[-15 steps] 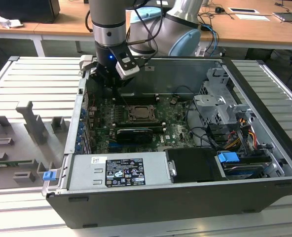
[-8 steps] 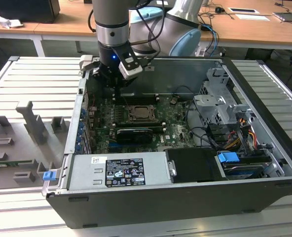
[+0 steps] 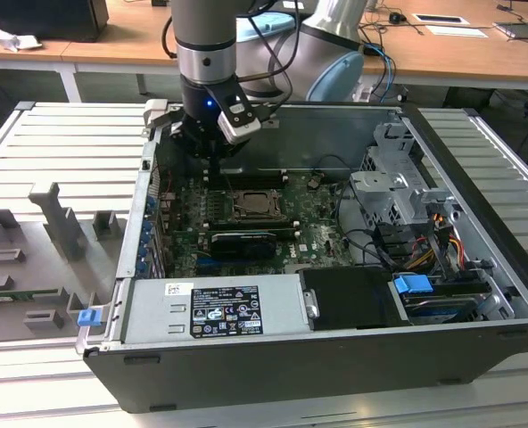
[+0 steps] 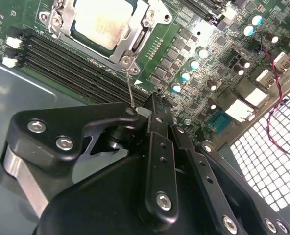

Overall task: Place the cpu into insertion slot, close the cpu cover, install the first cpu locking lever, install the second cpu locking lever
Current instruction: 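Install the first cpu locking lever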

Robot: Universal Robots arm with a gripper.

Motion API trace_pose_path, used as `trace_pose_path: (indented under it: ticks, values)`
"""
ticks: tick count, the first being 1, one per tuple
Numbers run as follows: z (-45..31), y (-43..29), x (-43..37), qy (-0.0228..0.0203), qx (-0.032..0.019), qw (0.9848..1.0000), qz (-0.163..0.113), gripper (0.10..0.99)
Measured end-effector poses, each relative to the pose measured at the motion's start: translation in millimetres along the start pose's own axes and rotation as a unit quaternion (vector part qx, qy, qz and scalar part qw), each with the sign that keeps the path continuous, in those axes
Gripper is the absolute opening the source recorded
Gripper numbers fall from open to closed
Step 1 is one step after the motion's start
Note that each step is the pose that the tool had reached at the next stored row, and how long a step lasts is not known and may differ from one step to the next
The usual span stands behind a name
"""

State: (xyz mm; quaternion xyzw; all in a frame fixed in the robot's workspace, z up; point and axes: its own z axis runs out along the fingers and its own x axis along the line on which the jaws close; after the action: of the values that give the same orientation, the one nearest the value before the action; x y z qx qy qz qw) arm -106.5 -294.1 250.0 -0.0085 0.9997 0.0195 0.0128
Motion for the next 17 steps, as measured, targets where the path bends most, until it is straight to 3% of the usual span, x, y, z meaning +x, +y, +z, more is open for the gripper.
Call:
trace_pose_path:
  ticks: [6,9,14,17]
  values:
    - [0.4,0.0,-4.2,0.0000,0.0000,1.0000,0.000,0.106]
    - [0.7,-0.2,-10.4,0.0000,0.0000,1.0000,0.000,0.106]
    - [1.7,-0.5,-27.0,0.0000,0.0000,1.0000,0.000,0.106]
    - [4.1,-0.8,-41.9,0.0000,0.0000,1.0000,0.000,0.106]
